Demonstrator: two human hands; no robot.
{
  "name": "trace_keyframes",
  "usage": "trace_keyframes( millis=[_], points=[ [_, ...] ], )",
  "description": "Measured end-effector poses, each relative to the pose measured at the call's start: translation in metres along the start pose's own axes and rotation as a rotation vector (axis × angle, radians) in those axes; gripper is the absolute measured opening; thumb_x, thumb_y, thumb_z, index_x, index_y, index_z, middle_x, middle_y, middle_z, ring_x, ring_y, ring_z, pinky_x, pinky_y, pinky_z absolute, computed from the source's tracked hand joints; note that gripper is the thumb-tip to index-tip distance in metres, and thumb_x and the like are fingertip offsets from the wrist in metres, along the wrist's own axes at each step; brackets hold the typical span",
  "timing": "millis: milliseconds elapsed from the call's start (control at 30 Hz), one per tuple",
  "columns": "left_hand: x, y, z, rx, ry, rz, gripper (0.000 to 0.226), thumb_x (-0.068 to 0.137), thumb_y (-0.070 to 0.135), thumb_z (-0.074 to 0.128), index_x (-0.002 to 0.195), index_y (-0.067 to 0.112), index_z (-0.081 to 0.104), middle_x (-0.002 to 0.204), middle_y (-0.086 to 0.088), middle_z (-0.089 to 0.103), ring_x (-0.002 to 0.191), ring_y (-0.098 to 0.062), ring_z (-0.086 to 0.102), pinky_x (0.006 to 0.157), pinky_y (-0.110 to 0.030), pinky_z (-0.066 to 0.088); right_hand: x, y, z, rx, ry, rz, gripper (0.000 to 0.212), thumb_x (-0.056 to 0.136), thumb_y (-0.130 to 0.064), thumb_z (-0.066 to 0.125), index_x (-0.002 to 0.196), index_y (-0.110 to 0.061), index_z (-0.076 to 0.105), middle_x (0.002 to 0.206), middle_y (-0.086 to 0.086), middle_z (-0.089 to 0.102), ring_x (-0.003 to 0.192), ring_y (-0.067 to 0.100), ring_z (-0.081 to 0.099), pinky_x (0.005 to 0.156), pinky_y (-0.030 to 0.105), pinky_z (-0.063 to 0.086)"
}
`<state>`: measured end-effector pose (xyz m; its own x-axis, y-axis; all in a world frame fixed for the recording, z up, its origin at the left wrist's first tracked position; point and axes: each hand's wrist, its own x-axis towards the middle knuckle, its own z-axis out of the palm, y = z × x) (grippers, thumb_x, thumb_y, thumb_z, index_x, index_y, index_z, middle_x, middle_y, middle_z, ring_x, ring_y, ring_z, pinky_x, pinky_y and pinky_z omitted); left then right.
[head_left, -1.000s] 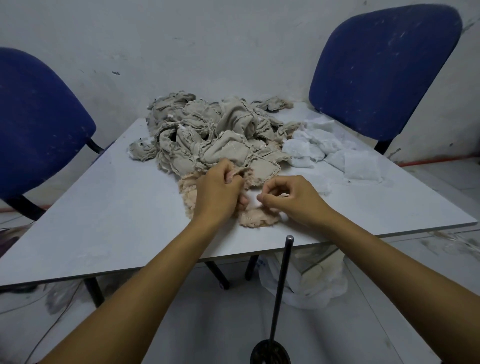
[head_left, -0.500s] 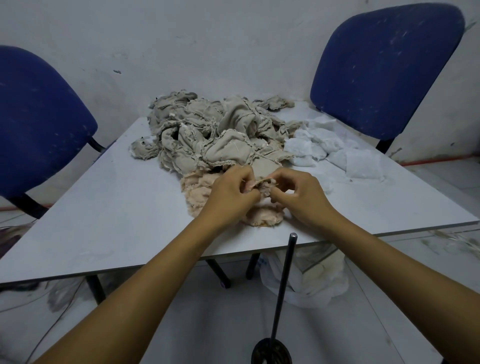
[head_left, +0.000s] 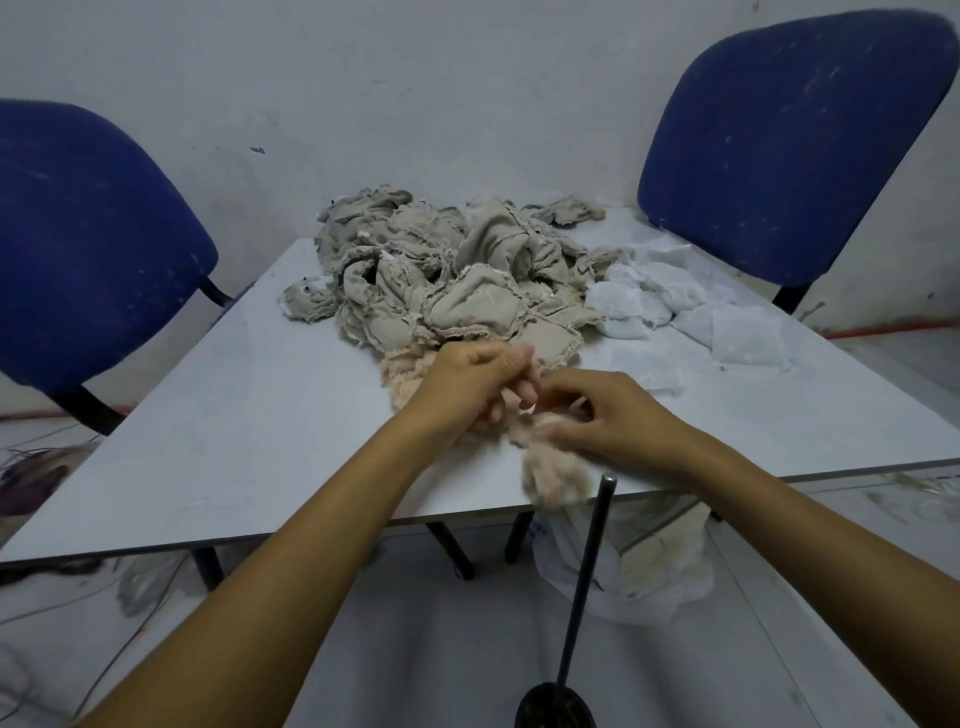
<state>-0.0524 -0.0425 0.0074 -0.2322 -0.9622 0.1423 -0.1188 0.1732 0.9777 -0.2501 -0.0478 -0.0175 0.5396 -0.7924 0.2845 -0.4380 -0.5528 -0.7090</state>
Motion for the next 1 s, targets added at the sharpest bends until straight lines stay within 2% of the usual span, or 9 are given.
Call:
trace_keyframes(
  millis=[100,200,300,467,500,600,733,867,1000],
  points=[
    [-0.002,-0.009,0.004,0.463,-0.046,0.142,0.007,0.086,0.028,0.075,0.086,0.022,0.071,0.085,0.002,0.069,0.071,-0.007,0.062,0.065,-0.02,0.049,0.003,0.004,0.0,0.117,0.102,0.055,0.021,0.086,-0.016,0.076,0.104,-0.023,0.069,0.084,-0.007,0.073,0.074,0.003,0.066,0.066,0.018,0.048],
    [-0.004,-0.009,0.009,0.551,-0.125,0.197,0.024,0.078,0.027,0.083,0.095,0.024,0.066,0.1,0.002,0.063,0.091,-0.006,0.061,0.078,-0.018,0.049,0.006,0.006,-0.002,0.261,0.131,0.114,0.021,0.087,-0.008,0.073,0.1,-0.018,0.059,0.07,0.001,0.072,0.055,0.007,0.059,0.055,0.021,0.044],
    [-0.004,-0.004,0.006,0.462,-0.162,0.222,0.028,0.075,0.023,0.085,0.097,0.021,0.067,0.102,0.0,0.065,0.094,-0.01,0.063,0.08,-0.018,0.05,0.008,0.01,-0.002,0.314,0.156,0.134,0.019,0.089,-0.001,0.066,0.097,-0.014,0.054,0.062,0.004,0.066,0.053,0.014,0.05,0.053,0.026,0.039],
    [0.001,-0.006,0.002,0.646,-0.106,0.277,0.019,0.077,0.017,0.082,0.084,0.022,0.065,0.087,-0.001,0.061,0.078,-0.008,0.055,0.069,-0.021,0.044,0.009,0.01,-0.005,0.34,0.116,0.121,0.005,0.097,-0.013,0.062,0.097,-0.012,0.057,0.063,0.014,0.056,0.052,0.015,0.044,0.05,0.022,0.035],
    [0.003,-0.006,0.003,0.636,-0.066,0.244,0.018,0.079,0.017,0.08,0.08,0.023,0.063,0.082,0.002,0.06,0.073,-0.007,0.052,0.066,-0.023,0.043,0.009,0.008,-0.005,0.319,0.102,0.096,0.007,0.099,-0.02,0.059,0.099,-0.013,0.061,0.075,0.017,0.061,0.058,0.018,0.052,0.054,0.025,0.041],
    [0.005,-0.007,0.001,0.405,-0.04,0.093,0.019,0.086,0.013,0.073,0.076,0.022,0.059,0.067,0.01,0.06,0.058,-0.007,0.053,0.057,-0.027,0.045,0.007,0.004,-0.008,0.329,0.05,0.061,0.03,0.099,-0.041,0.047,0.104,-0.019,0.066,0.096,0.001,0.069,0.077,0.011,0.065,0.064,0.026,0.051],
    [0.003,-0.005,0.002,0.1,-0.085,-0.001,0.016,0.092,0.011,0.063,0.077,0.011,0.058,0.052,0.007,0.054,0.044,-0.009,0.046,0.047,-0.023,0.036,0.006,0.006,-0.016,0.453,-0.072,0.039,0.031,0.094,-0.042,0.062,0.108,-0.015,0.066,0.09,0.001,0.066,0.077,0.017,0.061,0.066,0.028,0.046],
    [0.001,-0.001,0.008,-0.066,-0.118,-0.04,0.037,0.081,0.034,0.061,0.085,-0.003,0.057,0.064,-0.008,0.048,0.053,-0.018,0.04,0.051,-0.029,0.029,0.006,0.008,-0.016,0.56,-0.094,0.053,0.031,0.078,-0.03,0.077,0.1,-0.011,0.068,0.091,0.006,0.059,0.084,0.022,0.052,0.07,0.03,0.042],
    [0.001,0.002,0.02,-0.158,-0.103,-0.082,0.032,0.094,0.034,0.057,0.081,0.006,0.061,0.059,0.003,0.054,0.052,-0.009,0.048,0.048,-0.022,0.035,0.009,0.0,-0.002,0.826,-0.023,0.108,0.025,0.079,-0.024,0.074,0.086,-0.007,0.057,0.075,0.009,0.047,0.07,0.018,0.041,0.064,0.028,0.036]
  ],
)
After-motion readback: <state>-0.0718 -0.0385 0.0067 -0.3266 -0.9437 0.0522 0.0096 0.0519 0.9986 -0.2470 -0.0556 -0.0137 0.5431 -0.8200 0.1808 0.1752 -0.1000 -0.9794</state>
